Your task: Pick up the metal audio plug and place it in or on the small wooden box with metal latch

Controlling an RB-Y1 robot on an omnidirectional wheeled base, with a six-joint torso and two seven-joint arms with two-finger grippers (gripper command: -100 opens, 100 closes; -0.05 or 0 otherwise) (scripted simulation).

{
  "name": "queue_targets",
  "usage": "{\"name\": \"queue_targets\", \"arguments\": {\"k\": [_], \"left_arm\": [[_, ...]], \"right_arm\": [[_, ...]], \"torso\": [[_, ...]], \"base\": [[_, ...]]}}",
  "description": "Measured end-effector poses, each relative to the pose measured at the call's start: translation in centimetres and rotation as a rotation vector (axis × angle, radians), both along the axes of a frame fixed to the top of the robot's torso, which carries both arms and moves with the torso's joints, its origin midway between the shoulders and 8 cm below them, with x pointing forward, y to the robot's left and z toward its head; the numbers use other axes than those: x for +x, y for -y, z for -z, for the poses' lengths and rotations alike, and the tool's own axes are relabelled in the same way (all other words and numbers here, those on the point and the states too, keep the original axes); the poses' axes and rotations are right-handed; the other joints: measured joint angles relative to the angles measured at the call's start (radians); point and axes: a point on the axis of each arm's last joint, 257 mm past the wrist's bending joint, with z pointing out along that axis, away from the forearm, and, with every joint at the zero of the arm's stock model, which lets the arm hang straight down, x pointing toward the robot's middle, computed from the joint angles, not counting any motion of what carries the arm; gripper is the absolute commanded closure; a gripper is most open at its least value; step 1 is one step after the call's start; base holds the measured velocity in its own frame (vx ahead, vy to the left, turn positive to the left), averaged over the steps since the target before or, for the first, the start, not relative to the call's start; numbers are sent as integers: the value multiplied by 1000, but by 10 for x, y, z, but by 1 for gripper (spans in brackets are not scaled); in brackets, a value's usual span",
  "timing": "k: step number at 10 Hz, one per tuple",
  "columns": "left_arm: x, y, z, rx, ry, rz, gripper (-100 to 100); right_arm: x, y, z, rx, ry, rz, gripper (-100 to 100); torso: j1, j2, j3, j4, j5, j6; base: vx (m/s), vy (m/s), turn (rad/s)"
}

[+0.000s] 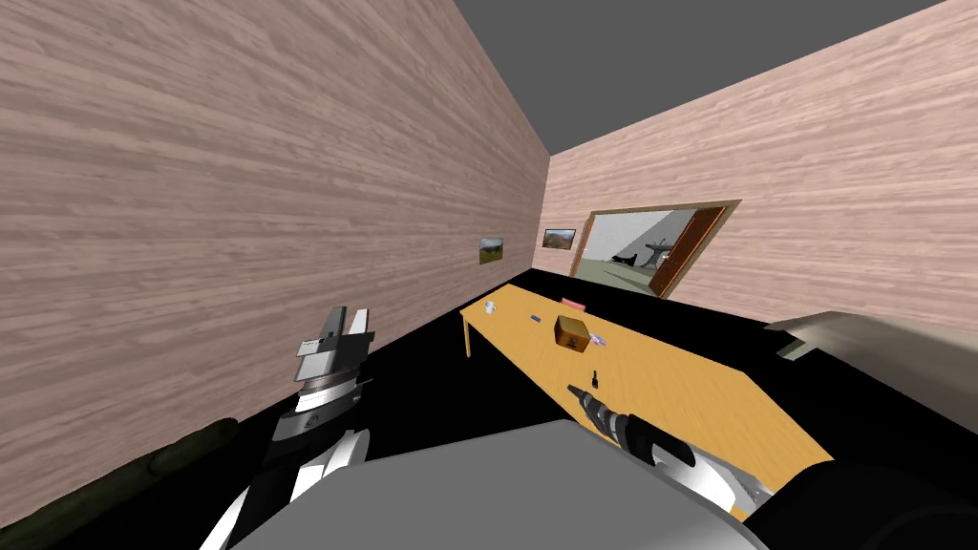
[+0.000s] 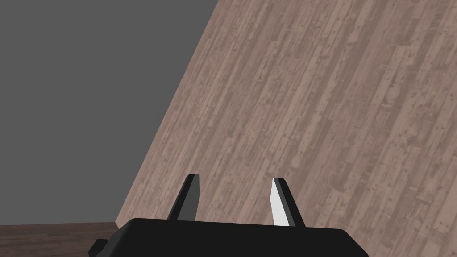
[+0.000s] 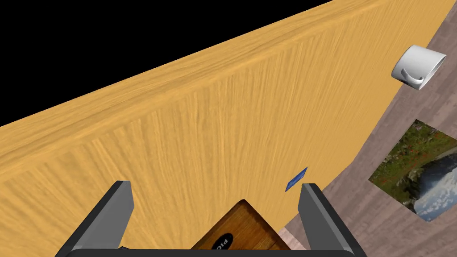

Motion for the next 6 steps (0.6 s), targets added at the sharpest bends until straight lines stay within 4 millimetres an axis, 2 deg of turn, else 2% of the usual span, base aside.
{"name": "queue_targets", "arguments": {"k": [2,3,4,5,6], "left_arm": [[0,0,0,0,0,0,0],[0,0,0,0,0,0,0],[0,0,0,0,0,0,0],[0,0,0,0,0,0,0],[0,0,0,0,0,0,0]], "right_arm": [[-27,20,16,-37,-85,22,-100],[-35,28,20,-51,-113,30,-100],[-36,32,24,-58,-124,33,-100],[-45,44,34,-73,-162,43,-100],[-61,57,42,-94,-211,65,-100]], "torso": [[0,1,1,0,0,1],[0,1,1,0,0,2],[1,2,1,0,0,2],[1,2,1,0,0,1],[0,0,0,0,0,0]], "base": [[33,-27,167],[15,-10,-6],[22,-14,248],[55,-39,426],[45,-43,132]]}}
